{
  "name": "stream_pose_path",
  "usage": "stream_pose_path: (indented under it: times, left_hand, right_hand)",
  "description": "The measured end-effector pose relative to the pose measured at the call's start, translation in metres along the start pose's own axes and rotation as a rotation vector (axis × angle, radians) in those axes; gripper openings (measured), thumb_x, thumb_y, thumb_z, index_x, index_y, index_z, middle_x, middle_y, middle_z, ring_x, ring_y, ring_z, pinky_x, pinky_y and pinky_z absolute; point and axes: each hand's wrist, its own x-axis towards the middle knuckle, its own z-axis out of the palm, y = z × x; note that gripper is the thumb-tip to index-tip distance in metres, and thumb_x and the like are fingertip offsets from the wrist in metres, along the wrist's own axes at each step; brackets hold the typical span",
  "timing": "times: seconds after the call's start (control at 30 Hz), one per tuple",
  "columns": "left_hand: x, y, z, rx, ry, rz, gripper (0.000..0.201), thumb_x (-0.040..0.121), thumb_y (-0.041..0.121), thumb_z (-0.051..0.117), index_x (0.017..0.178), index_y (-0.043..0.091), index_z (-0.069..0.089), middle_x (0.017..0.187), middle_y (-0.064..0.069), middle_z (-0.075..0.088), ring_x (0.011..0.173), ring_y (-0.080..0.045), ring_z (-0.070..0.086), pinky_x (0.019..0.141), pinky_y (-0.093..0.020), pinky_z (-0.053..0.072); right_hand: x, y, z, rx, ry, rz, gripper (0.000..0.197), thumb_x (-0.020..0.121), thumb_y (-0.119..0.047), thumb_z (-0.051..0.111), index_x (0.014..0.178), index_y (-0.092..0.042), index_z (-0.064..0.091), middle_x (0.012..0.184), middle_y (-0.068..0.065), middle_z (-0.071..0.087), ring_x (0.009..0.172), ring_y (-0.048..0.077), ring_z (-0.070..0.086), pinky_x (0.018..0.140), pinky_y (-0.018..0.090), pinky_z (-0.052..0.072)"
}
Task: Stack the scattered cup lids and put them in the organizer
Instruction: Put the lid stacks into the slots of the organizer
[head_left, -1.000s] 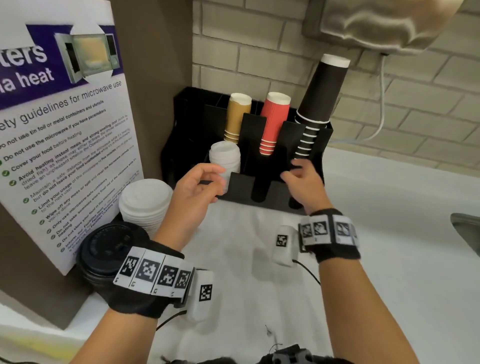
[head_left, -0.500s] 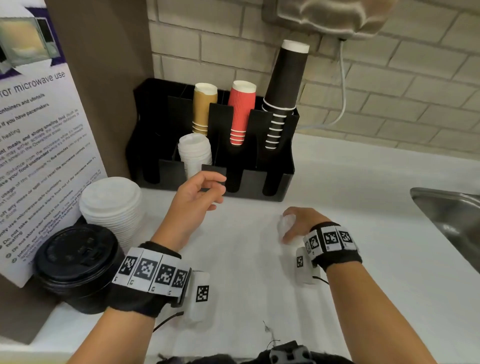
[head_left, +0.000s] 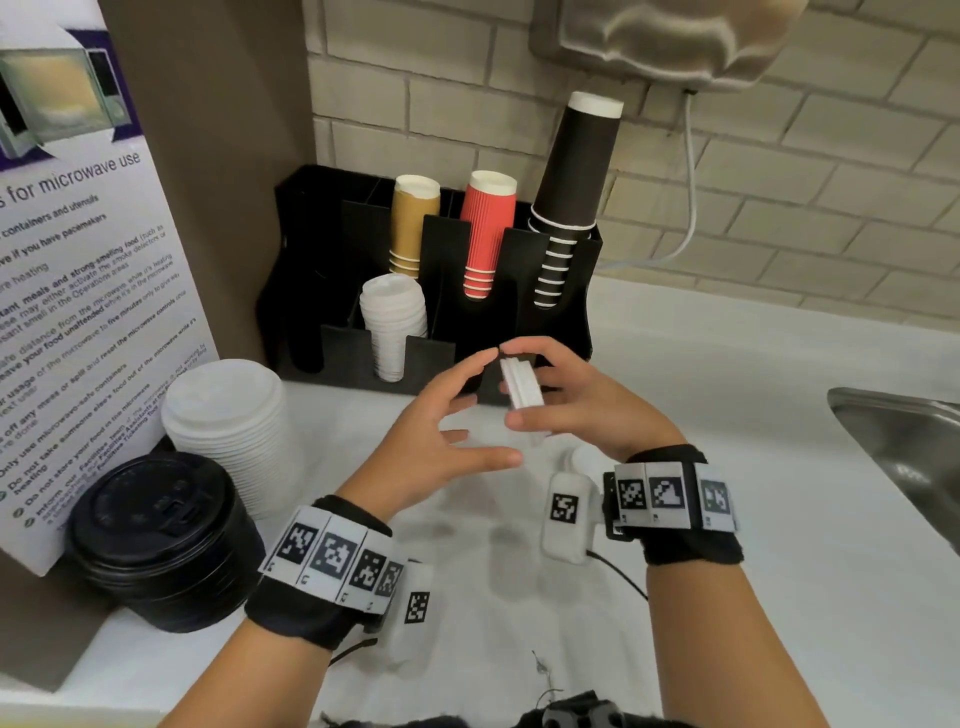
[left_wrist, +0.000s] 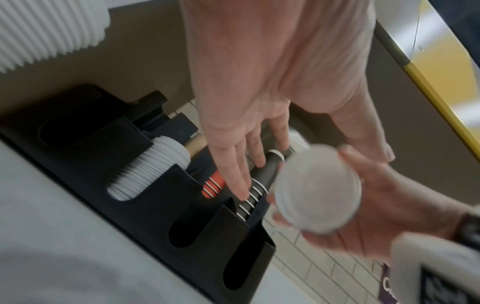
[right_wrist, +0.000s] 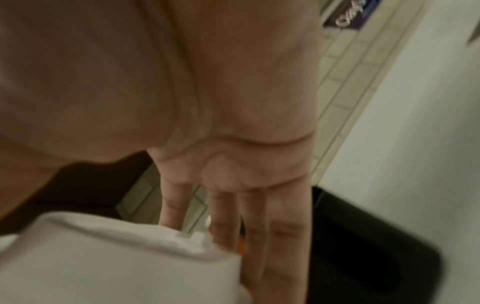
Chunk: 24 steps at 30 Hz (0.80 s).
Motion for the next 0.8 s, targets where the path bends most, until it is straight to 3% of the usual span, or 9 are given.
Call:
stream_pose_path:
  times: [0.07, 0.13, 0.2, 0.37, 0.57, 0.7, 0.8]
  left_hand:
    - [0.001, 0.001, 0.004, -0.058, 0.014, 0.029, 0.096, 0.061, 0.036, 0.086, 0.143, 0.048, 0.037, 0.147, 0.017, 0.041, 0.132, -0.006, 0.045, 0.098, -0.030, 0.051]
    - [0.001, 0.002, 0.004, -0.097, 0.048, 0.051, 0.093, 0.061, 0.032, 0.086, 0.142, 0.044, 0.041, 0.143, 0.013, 0.047, 0.130, -0.012, 0.050, 0.096, -0.036, 0.053]
    - [0.000, 0.002, 0.001, -0.112, 0.068, 0.068, 0.088, 0.060, 0.032, 0.086, 0.137, 0.047, 0.046, 0.139, 0.018, 0.050, 0.127, -0.013, 0.053, 0.090, -0.032, 0.056]
    - [-0.001, 0.004, -0.005, -0.144, 0.081, 0.083, 0.089, 0.054, 0.037, 0.087, 0.132, 0.054, 0.048, 0.135, 0.027, 0.050, 0.122, -0.009, 0.056, 0.083, -0.027, 0.056]
    - [0.001, 0.001, -0.015, -0.145, 0.125, 0.096, 0.092, 0.058, 0.031, 0.086, 0.135, 0.054, 0.041, 0.134, 0.030, 0.050, 0.125, -0.003, 0.053, 0.090, -0.024, 0.054]
    - [0.002, 0.006, -0.028, -0.124, 0.256, 0.128, 0.088, 0.064, 0.032, 0.080, 0.134, 0.056, 0.032, 0.150, 0.017, 0.035, 0.137, -0.009, 0.040, 0.104, -0.028, 0.045]
    - [0.002, 0.010, -0.043, -0.056, 0.502, 0.132, 0.065, 0.079, 0.027, 0.074, 0.126, 0.053, 0.038, 0.145, 0.008, 0.037, 0.127, -0.010, 0.048, 0.084, -0.008, 0.047]
  right_hand:
    - [0.001, -0.006, 0.012, 0.067, -0.037, -0.056, 0.060, 0.072, -0.022, 0.079, 0.124, -0.034, 0.052, 0.111, -0.001, 0.067, 0.102, 0.016, 0.066, 0.085, 0.031, 0.055]
    - [0.002, -0.008, 0.019, 0.112, -0.043, -0.079, 0.059, 0.073, -0.019, 0.077, 0.125, -0.027, 0.053, 0.110, -0.001, 0.069, 0.105, 0.017, 0.066, 0.089, 0.031, 0.054]
    - [0.002, -0.008, 0.020, 0.136, -0.026, -0.087, 0.060, 0.072, -0.020, 0.077, 0.127, -0.028, 0.054, 0.115, 0.003, 0.067, 0.106, 0.018, 0.066, 0.089, 0.031, 0.054]
    - [0.003, -0.005, 0.021, 0.206, 0.029, -0.098, 0.059, 0.072, -0.019, 0.076, 0.128, -0.024, 0.056, 0.117, 0.010, 0.066, 0.106, 0.028, 0.065, 0.091, 0.048, 0.054]
    - [0.017, -0.014, 0.032, 0.194, 0.038, -0.156, 0.060, 0.070, -0.017, 0.081, 0.125, -0.019, 0.058, 0.114, 0.013, 0.067, 0.103, 0.027, 0.067, 0.090, 0.039, 0.055]
    - [0.052, -0.031, 0.033, 0.106, 0.034, -0.212, 0.053, 0.072, -0.013, 0.082, 0.120, -0.022, 0.061, 0.110, 0.006, 0.068, 0.099, 0.018, 0.068, 0.085, 0.031, 0.056]
    - [0.101, -0.045, 0.028, -0.068, 0.194, -0.260, 0.056, 0.070, -0.020, 0.085, 0.121, -0.018, 0.061, 0.110, 0.004, 0.066, 0.099, 0.017, 0.066, 0.086, 0.031, 0.056]
